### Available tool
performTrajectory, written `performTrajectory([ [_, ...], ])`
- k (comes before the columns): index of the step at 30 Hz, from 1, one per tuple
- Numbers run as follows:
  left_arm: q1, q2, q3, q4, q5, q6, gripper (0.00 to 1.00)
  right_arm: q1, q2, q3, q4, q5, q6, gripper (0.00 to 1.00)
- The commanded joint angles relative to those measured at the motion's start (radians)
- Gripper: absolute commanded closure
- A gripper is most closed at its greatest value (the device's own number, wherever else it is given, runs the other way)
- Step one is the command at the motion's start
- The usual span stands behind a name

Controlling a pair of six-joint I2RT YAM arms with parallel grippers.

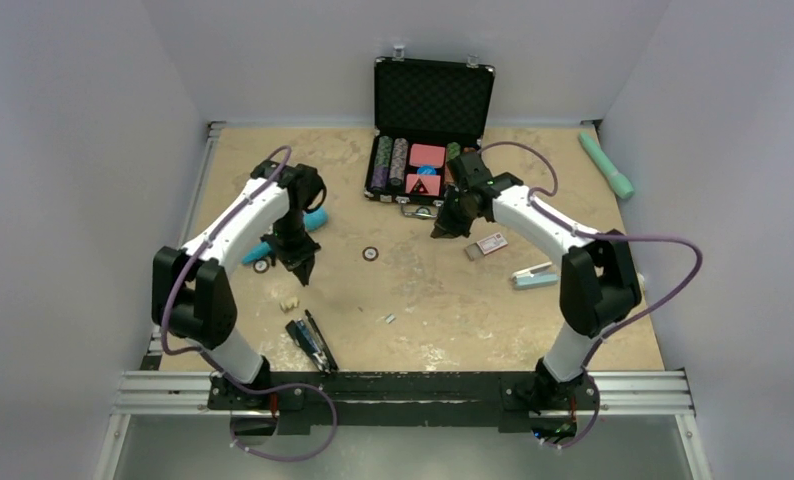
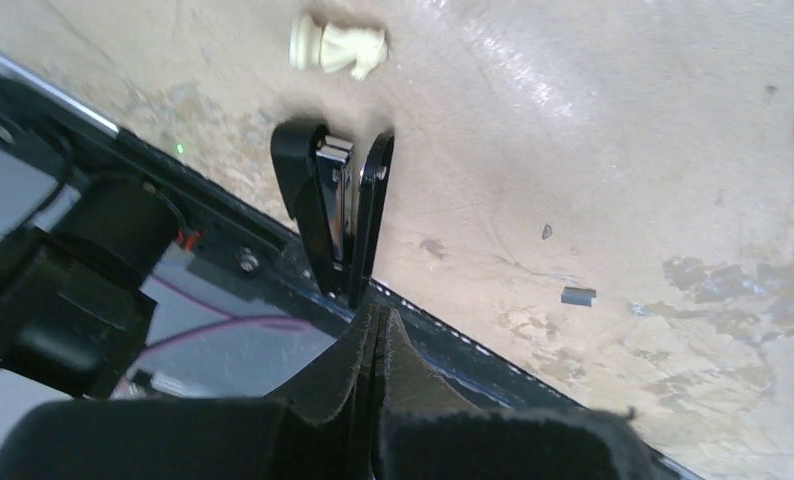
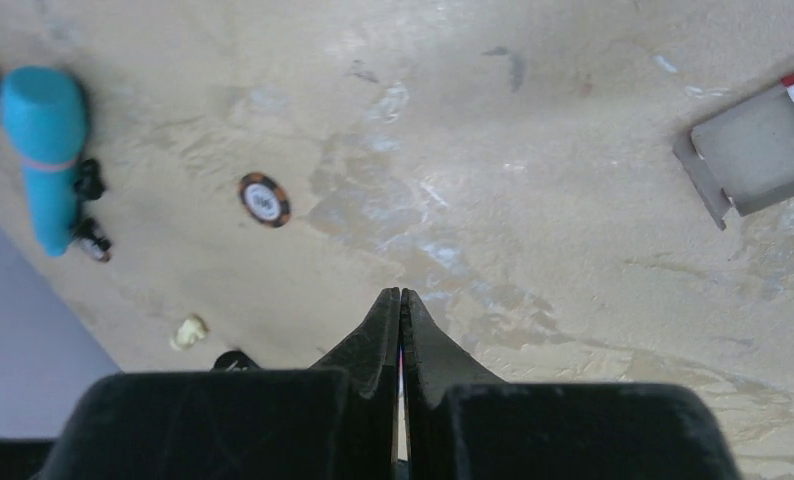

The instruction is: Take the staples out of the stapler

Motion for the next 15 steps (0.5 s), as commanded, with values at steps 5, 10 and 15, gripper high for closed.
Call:
performTrajectory([
  [5, -0.166, -0.17, 0.055, 0.047, -0.221, 0.168, 0.92, 0.005, -0.196, -0.069, 0.086, -0.055, -0.175, 0.76],
  [10, -0.258, -0.216, 0.068, 0.083, -0.236, 0.218, 0.17, 0.005, -0.289, -0.074, 0.031, 0.058, -0.227, 0.3],
  [15, -0.281, -0.215, 0.022, 0.03, -0.251, 0.183, 0.05, 0.005, -0.362, -0.112, 0.029, 0.059, -0.229, 0.26],
])
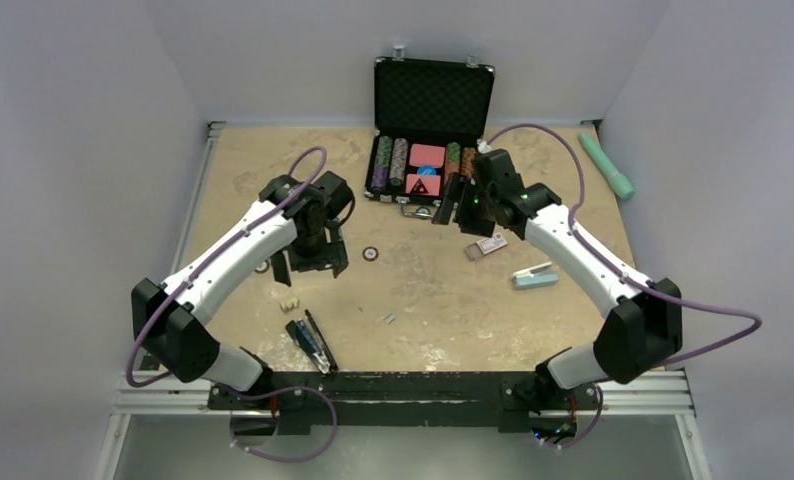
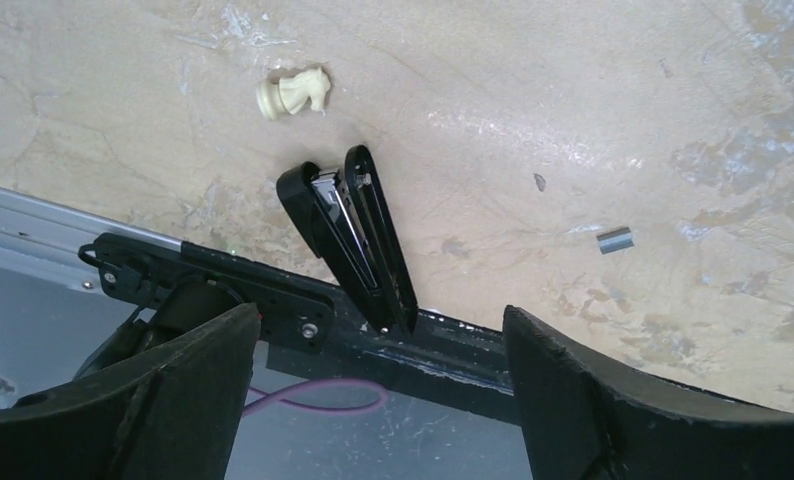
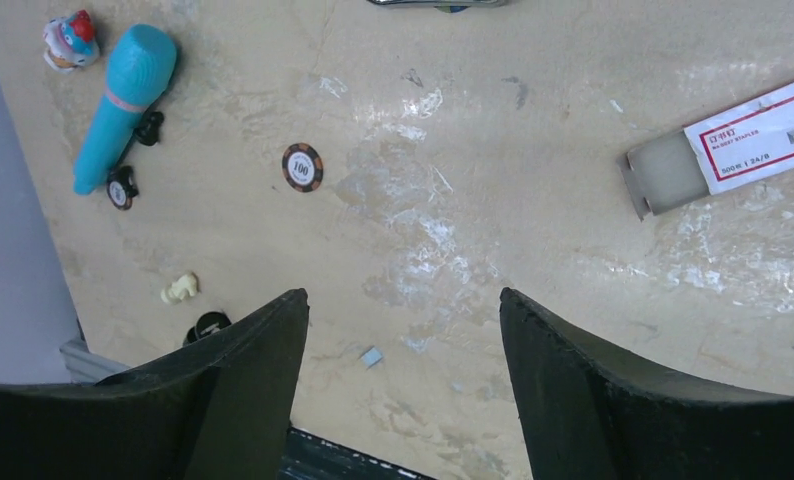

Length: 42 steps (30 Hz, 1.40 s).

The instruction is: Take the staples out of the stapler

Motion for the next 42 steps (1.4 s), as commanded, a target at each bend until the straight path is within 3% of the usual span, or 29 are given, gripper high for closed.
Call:
performTrajectory([
  [1, -0.012, -0.021, -0.055, -0.008, -0.033, -0.003, 0.06, 0.004, -0.08, -0.042, -0.004, 0.027, -0.031, 0.26],
  [8, -0.012, -0.011, -0.294, 0.232, 0.083, -0.023, 0.26, 0.004, -0.149, -0.093, 0.012, -0.009, -0.032, 0.27],
  [12, -0.024, 0.03, -0.355, 0.329, 0.104, -0.001, 0.32, 0.004, -0.176, -0.113, 0.005, -0.015, -0.031, 0.27],
  [20, -0.03, 0.155, -0.381, 0.276, 0.053, -0.075, 0.48, 0.004, -0.208, -0.149, -0.008, -0.014, -0.028, 0.27],
  [29, -0.036, 0.135, -0.468, 0.341, 0.099, -0.123, 0.49, 0.004, -0.208, -0.178, -0.001, -0.033, -0.037, 0.28],
  [32, -0.036, 0.141, -0.505, 0.393, 0.125, -0.12, 0.61, 0.004, -0.204, -0.176, -0.001, -0.041, -0.041, 0.29],
  [36, -0.037, 0.182, -0.49, 0.403, 0.097, -0.094, 1.0, 0.004, -0.199, -0.173, -0.003, -0.049, -0.047, 0.29],
  [42, -0.037, 0.177, -0.311, 0.295, -0.005, 0.002, 1.0, 0.004, -0.205, -0.17, -0.008, -0.057, -0.048, 0.29],
])
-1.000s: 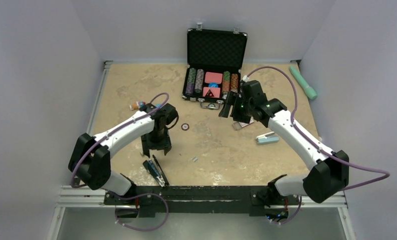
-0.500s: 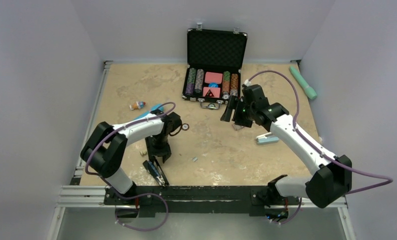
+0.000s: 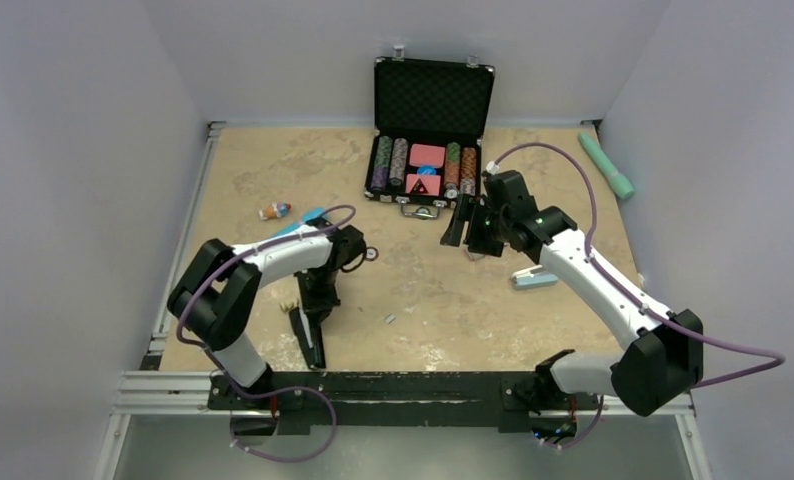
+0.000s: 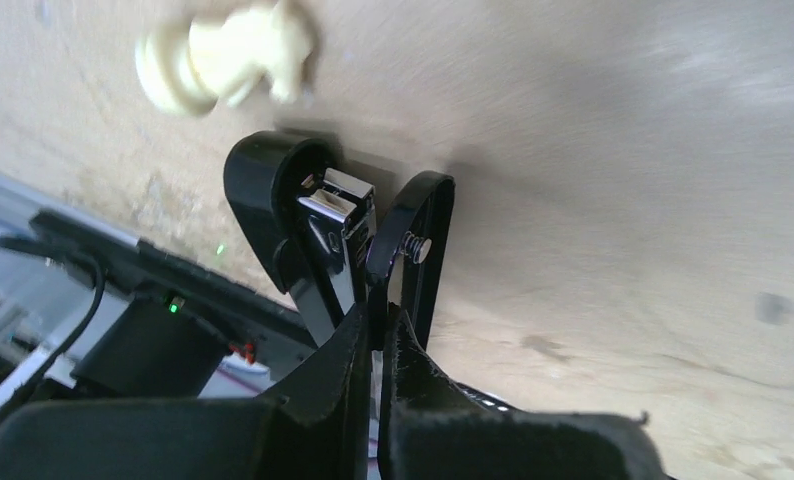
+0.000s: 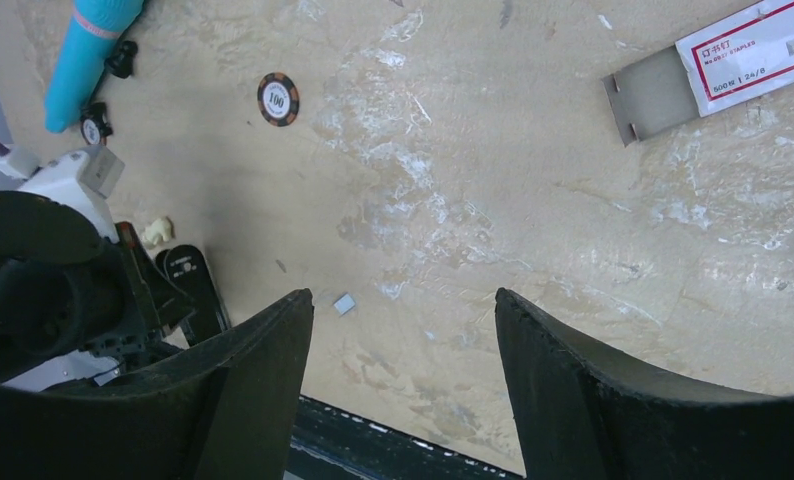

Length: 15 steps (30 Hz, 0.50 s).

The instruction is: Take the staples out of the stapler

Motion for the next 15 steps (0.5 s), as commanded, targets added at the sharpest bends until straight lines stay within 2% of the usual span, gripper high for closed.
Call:
performTrajectory([
  [1, 0.0, -0.025, 0.168, 0.013, -0.085, 0.111, 1.0, 0.004, -0.02, 0.006, -0.003, -0.018, -0.016, 0.29],
  [8, 0.002, 0.097, 0.464, -0.088, -0.197, 0.294, 1.0, 0.004, -0.043, 0.005, -0.004, -0.028, -0.012, 0.29],
  [15, 0.006, 0.27, 0.614, -0.035, -0.225, 0.486, 1.0, 0.005, -0.08, -0.002, -0.015, -0.009, -0.008, 0.29],
])
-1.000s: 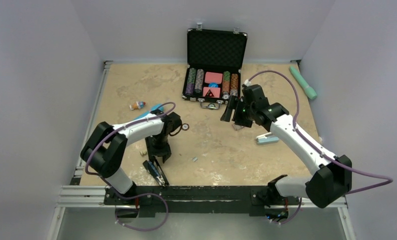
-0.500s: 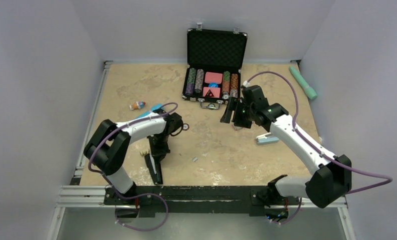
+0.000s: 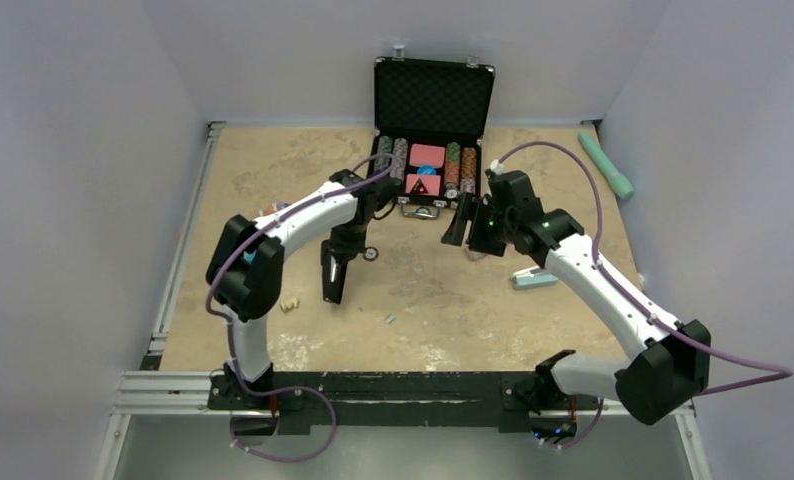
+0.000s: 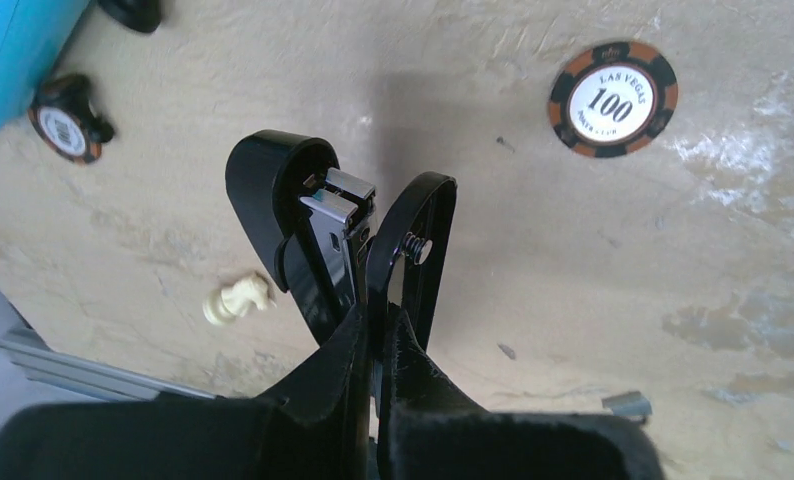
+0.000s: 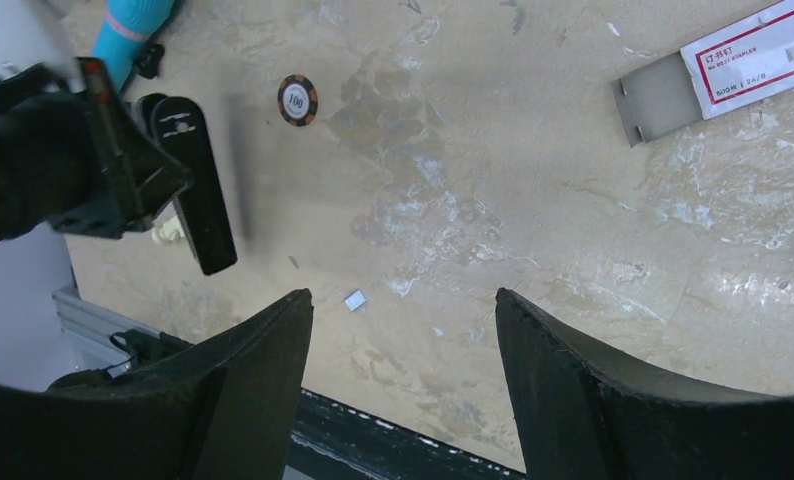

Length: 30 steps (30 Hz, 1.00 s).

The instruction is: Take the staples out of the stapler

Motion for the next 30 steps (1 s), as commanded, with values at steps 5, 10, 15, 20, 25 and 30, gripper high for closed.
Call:
performTrajectory([
  [5, 0.026, 0.158, 0.083, 0.015, -0.035, 0.218, 1.0, 0.002, -0.09, -0.017, -0.024, 0.014, -0.009, 0.24],
  [10, 0.026, 0.163, 0.087, 0.017, -0.024, 0.232, 0.9, 0.001, -0.106, -0.026, -0.038, 0.053, -0.01, 0.14],
  [15, 0.024, 0.122, 0.124, 0.01, 0.014, 0.266, 0.56, -0.001, -0.099, -0.015, -0.042, 0.056, -0.014, 0.13],
  [20, 0.022, 0.021, 0.188, 0.006, -0.02, 0.297, 0.3, -0.002, -0.089, 0.069, -0.081, 0.101, -0.06, 0.12],
  [25, 0.001, -0.016, 0.278, 0.015, 0.028, 0.297, 0.24, -0.002, -0.036, 0.235, -0.209, 0.247, -0.105, 0.01],
  [30, -0.1, -0.028, 0.276, 0.155, 0.052, 0.373, 0.23, -0.009, -0.059, 0.245, -0.2, 0.352, -0.141, 0.01],
])
